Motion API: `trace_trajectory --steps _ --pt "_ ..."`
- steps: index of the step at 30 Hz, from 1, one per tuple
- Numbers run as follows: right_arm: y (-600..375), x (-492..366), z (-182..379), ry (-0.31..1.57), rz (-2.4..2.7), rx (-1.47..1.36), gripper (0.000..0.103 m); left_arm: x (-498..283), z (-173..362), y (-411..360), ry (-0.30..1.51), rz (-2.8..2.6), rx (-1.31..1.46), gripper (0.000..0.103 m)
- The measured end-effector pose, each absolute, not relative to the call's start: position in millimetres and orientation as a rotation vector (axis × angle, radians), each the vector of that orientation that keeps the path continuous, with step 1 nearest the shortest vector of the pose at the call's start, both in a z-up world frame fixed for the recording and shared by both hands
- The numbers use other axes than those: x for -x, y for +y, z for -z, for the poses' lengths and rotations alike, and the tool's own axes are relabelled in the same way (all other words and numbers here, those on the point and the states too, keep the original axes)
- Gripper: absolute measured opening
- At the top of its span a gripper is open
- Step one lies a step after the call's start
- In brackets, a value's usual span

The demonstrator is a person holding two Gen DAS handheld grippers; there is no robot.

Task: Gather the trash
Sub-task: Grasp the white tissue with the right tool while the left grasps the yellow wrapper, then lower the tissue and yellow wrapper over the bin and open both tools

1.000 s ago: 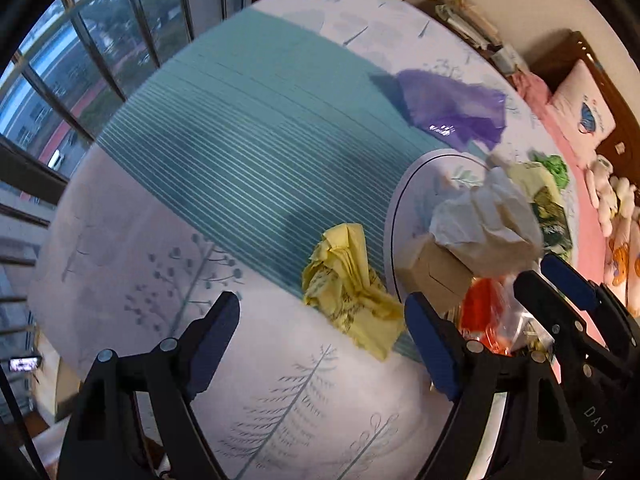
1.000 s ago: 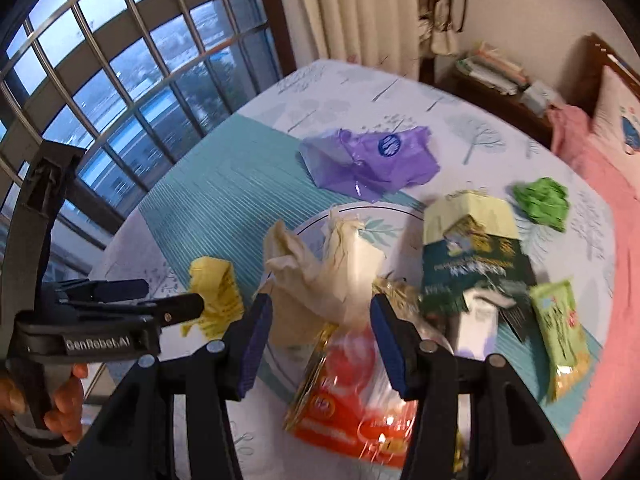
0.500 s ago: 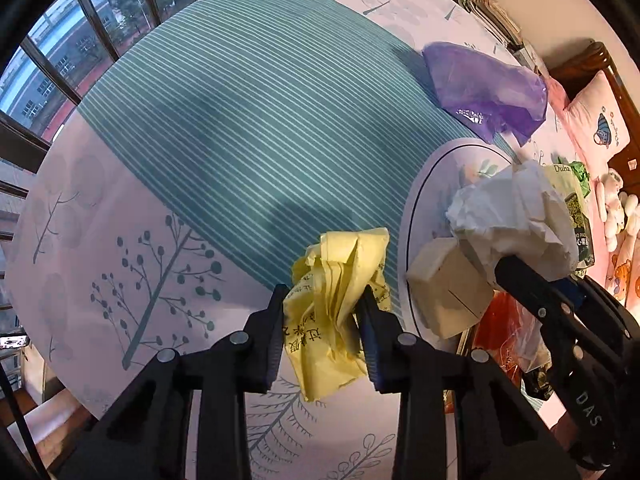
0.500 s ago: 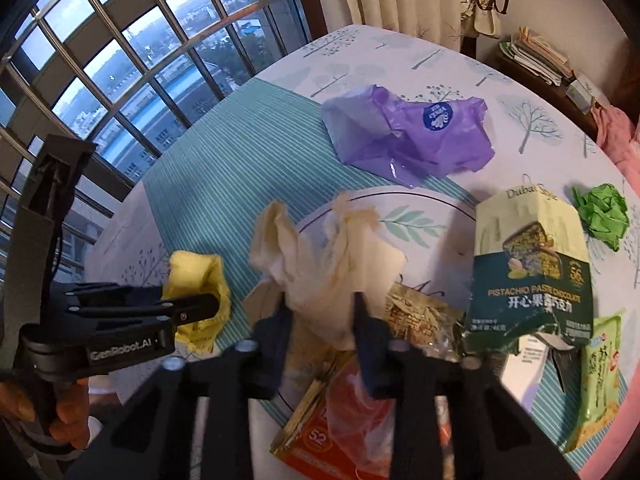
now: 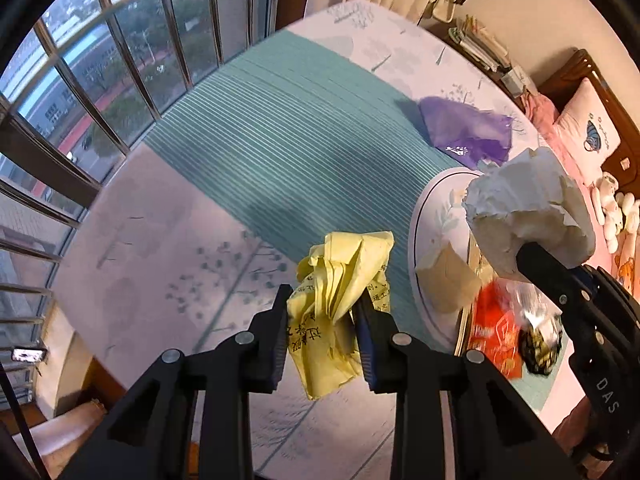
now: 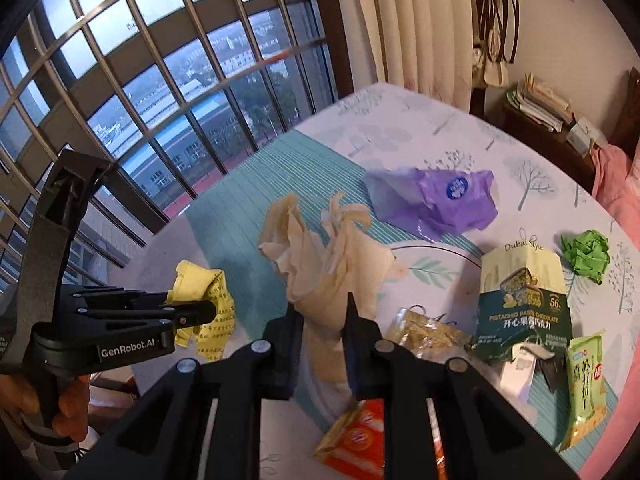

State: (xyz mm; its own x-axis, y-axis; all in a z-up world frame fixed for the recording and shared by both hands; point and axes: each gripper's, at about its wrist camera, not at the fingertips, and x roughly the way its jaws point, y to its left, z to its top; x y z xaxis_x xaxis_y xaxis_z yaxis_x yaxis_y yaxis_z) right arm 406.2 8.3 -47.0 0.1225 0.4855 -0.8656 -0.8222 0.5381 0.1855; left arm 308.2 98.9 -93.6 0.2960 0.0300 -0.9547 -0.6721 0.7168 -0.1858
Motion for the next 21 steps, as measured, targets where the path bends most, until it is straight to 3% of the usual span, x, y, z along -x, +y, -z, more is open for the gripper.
trace_trajectory --steps 21 --pt "-9 -194 5 1.090 -0.803 0.300 0.017 -114 25 106 1.084 -0.309 0.407 0.028"
